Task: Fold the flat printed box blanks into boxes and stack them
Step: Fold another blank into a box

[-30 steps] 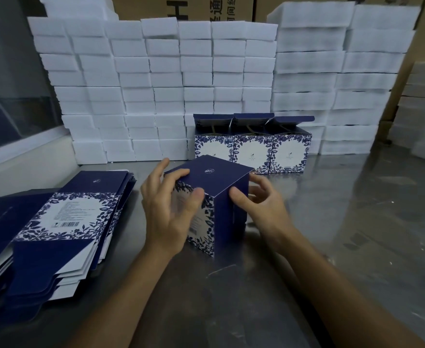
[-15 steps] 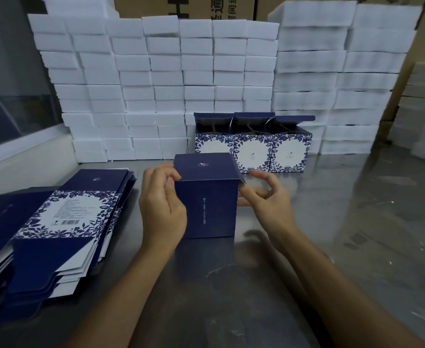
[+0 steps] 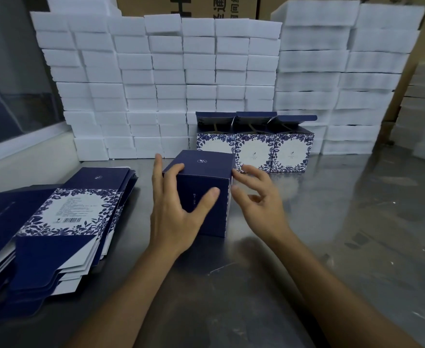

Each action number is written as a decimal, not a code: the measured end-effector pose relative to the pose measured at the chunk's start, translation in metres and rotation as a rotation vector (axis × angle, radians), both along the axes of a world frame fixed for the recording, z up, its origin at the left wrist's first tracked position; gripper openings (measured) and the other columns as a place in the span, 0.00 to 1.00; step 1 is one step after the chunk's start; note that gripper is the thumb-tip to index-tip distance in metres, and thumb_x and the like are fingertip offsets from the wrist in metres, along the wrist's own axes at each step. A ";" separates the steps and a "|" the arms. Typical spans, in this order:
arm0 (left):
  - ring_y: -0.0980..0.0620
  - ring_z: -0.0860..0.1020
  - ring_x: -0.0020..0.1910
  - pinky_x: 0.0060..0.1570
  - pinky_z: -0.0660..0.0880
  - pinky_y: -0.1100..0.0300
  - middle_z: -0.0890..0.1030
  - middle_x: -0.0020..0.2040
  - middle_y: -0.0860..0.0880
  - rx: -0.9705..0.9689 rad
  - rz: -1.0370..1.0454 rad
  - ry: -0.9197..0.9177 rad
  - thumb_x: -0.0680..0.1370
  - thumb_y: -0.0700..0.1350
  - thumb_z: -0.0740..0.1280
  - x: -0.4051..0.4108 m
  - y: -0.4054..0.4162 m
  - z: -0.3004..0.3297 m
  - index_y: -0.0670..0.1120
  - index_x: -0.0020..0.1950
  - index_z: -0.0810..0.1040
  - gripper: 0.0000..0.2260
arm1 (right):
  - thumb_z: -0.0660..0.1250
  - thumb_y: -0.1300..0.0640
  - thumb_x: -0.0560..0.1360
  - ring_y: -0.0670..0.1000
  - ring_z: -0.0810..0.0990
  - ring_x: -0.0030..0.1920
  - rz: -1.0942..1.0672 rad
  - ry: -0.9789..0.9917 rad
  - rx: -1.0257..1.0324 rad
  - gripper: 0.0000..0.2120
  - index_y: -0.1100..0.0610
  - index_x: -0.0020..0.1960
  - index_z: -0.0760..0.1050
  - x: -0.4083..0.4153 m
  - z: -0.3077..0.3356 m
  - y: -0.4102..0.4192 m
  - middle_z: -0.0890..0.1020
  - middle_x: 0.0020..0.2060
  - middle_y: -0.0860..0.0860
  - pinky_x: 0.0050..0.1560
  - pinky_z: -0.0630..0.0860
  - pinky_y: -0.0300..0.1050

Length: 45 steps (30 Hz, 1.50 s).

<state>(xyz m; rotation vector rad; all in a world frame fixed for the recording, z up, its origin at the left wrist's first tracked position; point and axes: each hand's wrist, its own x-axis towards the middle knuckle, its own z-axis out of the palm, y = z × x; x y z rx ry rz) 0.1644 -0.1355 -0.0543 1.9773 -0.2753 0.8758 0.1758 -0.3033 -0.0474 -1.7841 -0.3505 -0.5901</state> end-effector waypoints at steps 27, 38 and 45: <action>0.62 0.77 0.60 0.56 0.79 0.48 0.80 0.62 0.51 -0.147 -0.189 -0.106 0.77 0.37 0.69 0.003 -0.006 0.008 0.44 0.55 0.81 0.08 | 0.73 0.54 0.77 0.51 0.80 0.54 -0.370 -0.427 -0.451 0.08 0.47 0.55 0.85 -0.017 0.015 0.023 0.82 0.50 0.47 0.60 0.65 0.61; 0.64 0.78 0.55 0.52 0.81 0.56 0.81 0.56 0.53 -0.164 -0.164 -0.136 0.78 0.34 0.67 0.004 -0.009 0.010 0.42 0.51 0.82 0.07 | 0.74 0.55 0.75 0.50 0.77 0.48 -0.397 -0.400 -0.388 0.04 0.46 0.47 0.85 -0.012 0.017 0.030 0.77 0.43 0.46 0.55 0.64 0.55; 0.65 0.77 0.56 0.51 0.80 0.60 0.81 0.55 0.54 -0.144 -0.163 -0.138 0.78 0.34 0.67 0.006 -0.008 0.009 0.43 0.52 0.81 0.06 | 0.72 0.54 0.76 0.53 0.78 0.49 -0.355 -0.407 -0.347 0.05 0.52 0.50 0.85 -0.010 0.011 0.019 0.80 0.46 0.49 0.53 0.71 0.58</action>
